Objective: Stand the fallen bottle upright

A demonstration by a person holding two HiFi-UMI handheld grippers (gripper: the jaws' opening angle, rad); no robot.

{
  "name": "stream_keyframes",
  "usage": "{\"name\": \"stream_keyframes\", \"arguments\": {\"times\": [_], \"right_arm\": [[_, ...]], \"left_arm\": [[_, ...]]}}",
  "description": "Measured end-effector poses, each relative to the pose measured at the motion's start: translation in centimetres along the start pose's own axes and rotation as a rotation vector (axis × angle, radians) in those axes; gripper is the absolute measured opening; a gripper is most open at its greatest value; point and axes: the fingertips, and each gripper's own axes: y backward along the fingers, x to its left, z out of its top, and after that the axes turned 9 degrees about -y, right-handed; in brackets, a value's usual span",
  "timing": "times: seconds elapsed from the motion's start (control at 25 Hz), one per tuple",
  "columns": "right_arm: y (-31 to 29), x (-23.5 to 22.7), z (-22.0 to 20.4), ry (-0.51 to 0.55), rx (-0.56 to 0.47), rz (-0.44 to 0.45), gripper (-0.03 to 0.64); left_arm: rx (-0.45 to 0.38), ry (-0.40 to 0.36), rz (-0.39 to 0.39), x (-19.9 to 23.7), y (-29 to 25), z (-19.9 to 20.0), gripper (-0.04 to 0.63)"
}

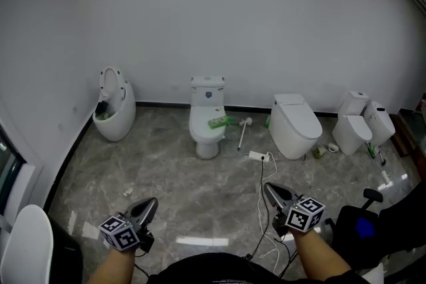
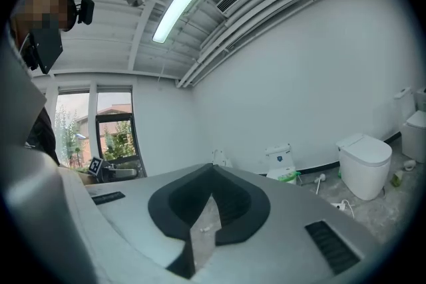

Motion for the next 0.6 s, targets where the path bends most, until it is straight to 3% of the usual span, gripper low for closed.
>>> {"name": "stream_keyframes", "arguments": {"times": [0.28, 0.6], "right_arm": [[-6.4, -0.9, 0.4, 0.003, 0.009, -0.023, 0.014], [-18.5, 0.9, 2.0, -0.010, -0.061, -0.102, 0.014]], "left_arm": [[-0.017, 0.022, -0.061, 5.7, -3.7, 1.2, 0.018], [-0.013, 0.040, -0.134, 19.6, -4.8, 5.2, 0.018]]}}
